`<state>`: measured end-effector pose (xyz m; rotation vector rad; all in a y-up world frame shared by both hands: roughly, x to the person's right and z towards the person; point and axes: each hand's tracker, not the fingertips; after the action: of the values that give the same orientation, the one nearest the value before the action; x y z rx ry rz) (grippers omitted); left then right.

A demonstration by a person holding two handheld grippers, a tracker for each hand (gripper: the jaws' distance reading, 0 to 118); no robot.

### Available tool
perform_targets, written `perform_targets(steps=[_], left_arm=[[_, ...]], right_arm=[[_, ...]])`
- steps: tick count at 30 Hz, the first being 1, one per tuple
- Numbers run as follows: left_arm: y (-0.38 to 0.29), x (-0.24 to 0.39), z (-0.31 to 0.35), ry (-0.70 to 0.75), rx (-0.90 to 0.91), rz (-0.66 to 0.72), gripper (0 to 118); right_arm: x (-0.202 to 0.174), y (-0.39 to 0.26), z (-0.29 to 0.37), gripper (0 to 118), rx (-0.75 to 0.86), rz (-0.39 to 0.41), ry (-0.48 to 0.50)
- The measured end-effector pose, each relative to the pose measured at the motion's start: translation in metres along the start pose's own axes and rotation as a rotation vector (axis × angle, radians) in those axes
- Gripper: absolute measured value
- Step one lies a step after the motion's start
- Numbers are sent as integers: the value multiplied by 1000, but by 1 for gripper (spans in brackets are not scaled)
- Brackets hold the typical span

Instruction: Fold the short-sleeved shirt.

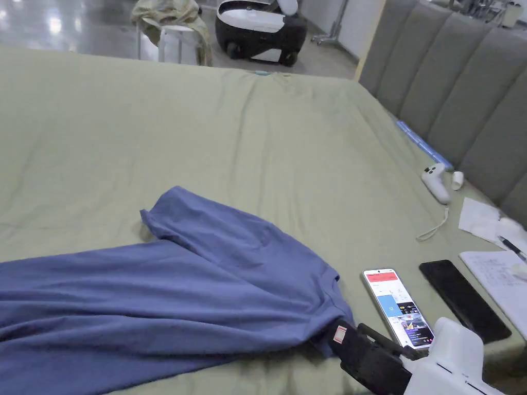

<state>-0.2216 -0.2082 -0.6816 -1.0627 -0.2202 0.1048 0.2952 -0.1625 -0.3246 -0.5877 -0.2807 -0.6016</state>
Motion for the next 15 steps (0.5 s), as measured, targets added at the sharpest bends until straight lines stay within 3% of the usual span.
perform_targets(steps=[6, 9, 10, 11, 12, 13, 15], left_arm=[[1, -7, -6, -13, 5, 10, 9], [0, -10, -8, -17, 9, 13, 9], [0, -10, -8, -18, 11, 13, 9], [0, -11, -10, -20, 13, 11, 9], [-1, -12, -11, -20, 21, 7, 9], [-3, -12, -11, -22, 30, 4, 9], [-12, -7, -3, -21, 98, -47, 8]], right_arm=[[10, 5, -37, 70, -19, -172, 19], [17, 7, -57, 69, -29, -207, 31], [17, 6, -63, 64, -35, -195, 22], [19, 5, -70, 51, -44, -167, 6], [22, 4, -76, 26, -72, -150, -32], [24, 2, -80, 17, -85, -154, -32], [25, -7, -80, 10, -91, -171, 6]])
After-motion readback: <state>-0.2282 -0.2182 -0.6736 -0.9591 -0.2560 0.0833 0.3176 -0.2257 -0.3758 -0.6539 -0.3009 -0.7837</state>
